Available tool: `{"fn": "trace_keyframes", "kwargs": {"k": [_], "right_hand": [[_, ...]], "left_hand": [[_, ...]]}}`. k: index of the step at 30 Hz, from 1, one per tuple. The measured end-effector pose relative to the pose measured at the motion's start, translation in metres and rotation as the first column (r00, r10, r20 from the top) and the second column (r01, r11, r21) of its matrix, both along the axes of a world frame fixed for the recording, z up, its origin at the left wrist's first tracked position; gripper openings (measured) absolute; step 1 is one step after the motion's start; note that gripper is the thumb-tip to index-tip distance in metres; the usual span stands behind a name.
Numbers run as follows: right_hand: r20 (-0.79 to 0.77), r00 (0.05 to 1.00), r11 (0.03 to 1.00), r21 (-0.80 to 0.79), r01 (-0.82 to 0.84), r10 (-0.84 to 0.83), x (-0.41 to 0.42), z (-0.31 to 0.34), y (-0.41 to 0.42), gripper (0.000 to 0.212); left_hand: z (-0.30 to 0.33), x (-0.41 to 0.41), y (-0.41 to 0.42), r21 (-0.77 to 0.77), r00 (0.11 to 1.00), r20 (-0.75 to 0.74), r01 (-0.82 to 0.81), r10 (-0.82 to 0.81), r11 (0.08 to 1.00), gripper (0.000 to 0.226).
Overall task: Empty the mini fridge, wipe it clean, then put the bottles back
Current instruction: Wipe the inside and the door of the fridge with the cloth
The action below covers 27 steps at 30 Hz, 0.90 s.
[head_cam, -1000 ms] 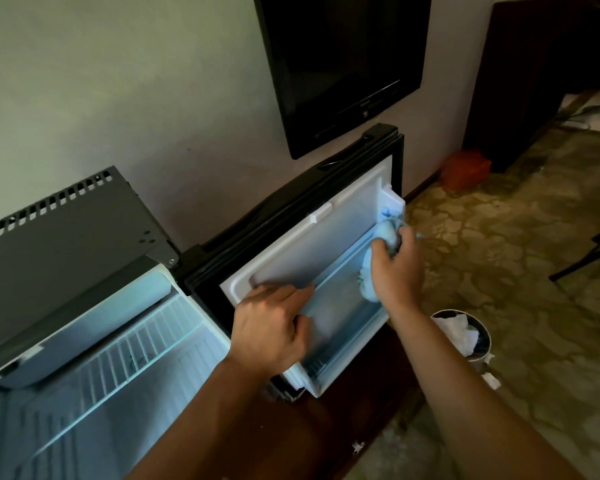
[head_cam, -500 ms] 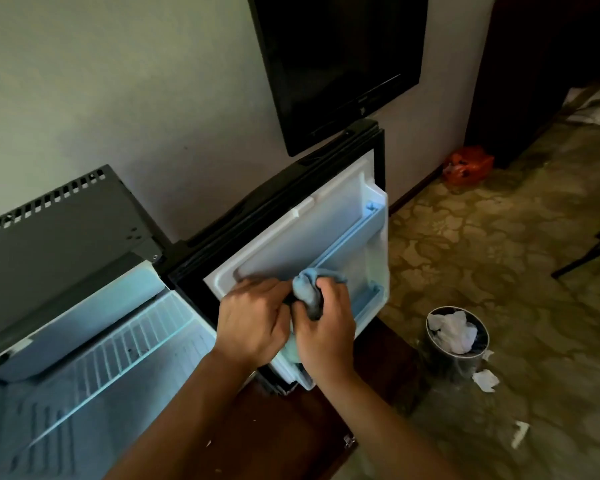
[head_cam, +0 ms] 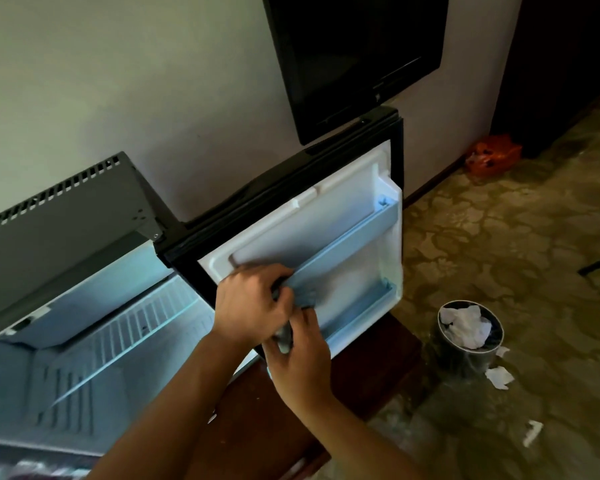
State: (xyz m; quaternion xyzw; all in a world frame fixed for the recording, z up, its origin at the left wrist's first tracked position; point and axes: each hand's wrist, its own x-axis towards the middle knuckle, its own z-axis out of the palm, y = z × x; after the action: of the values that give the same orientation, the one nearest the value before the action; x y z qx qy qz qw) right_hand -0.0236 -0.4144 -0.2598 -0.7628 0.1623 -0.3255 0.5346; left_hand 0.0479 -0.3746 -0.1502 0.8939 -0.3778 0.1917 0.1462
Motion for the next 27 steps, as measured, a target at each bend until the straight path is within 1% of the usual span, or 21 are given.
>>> {"fn": "trace_keyframes", "kwargs": {"k": [2, 4, 6, 8, 10, 15, 19, 22, 25, 27], "right_hand": [[-0.045, 0.999, 1.0, -0.013, 0.002, -0.003, -0.004, -0.008, 0.004, 0.034], [-0.082, 0.997, 1.0, 0.015, -0.008, 0.01, -0.008, -0.017, 0.006, 0.031], [-0.108, 0.993, 0.998, 0.051, -0.034, 0.04, -0.011, -0.023, 0.005, 0.033], [-0.118, 0.991, 0.997, 0.058, -0.058, 0.064, -0.011, -0.025, 0.003, 0.034], [-0.126, 0.989, 0.996, 0.056, -0.07, 0.077, -0.012, -0.026, 0.002, 0.033], [-0.17, 0.979, 0.992, 0.076, -0.096, 0.108, -0.012, -0.037, 0.005, 0.032], [-0.274, 0.947, 0.985, 0.094, -0.144, 0.164, -0.011, -0.056, -0.002, 0.029], [-0.344, 0.914, 0.975, 0.135, -0.179, 0.215, -0.011, -0.064, -0.004, 0.028], [-0.365, 0.905, 0.972, 0.162, -0.167, 0.217, -0.008, -0.057, -0.003, 0.028], [-0.345, 0.912, 0.971, 0.17, -0.17, 0.221, -0.007, -0.05, -0.002, 0.026]], "left_hand": [[-0.002, -0.001, 0.0, 0.015, 1.0, 0.014, -0.012, 0.012, 1.0, 0.023], [-0.005, 0.001, 0.0, 0.056, 0.999, 0.039, -0.007, 0.005, 0.998, 0.019], [-0.005, 0.006, 0.0, 0.145, 0.998, 0.06, 0.025, -0.034, 0.989, 0.024], [-0.005, 0.01, 0.001, 0.274, 0.993, 0.066, 0.081, -0.102, 0.958, 0.029], [-0.005, 0.011, 0.002, 0.332, 0.984, 0.08, 0.125, -0.16, 0.935, 0.029], [-0.005, 0.003, 0.002, 0.323, 0.984, 0.108, 0.097, -0.139, 0.941, 0.029], [-0.003, 0.001, 0.0, 0.301, 0.981, 0.136, 0.092, -0.138, 0.949, 0.025], [-0.004, 0.0, 0.001, 0.288, 0.976, 0.16, 0.095, -0.146, 0.953, 0.024], [-0.007, 0.002, 0.003, 0.283, 0.973, 0.181, 0.087, -0.142, 0.955, 0.026], [-0.008, 0.003, 0.004, 0.276, 0.973, 0.179, 0.09, -0.144, 0.957, 0.026]]}}
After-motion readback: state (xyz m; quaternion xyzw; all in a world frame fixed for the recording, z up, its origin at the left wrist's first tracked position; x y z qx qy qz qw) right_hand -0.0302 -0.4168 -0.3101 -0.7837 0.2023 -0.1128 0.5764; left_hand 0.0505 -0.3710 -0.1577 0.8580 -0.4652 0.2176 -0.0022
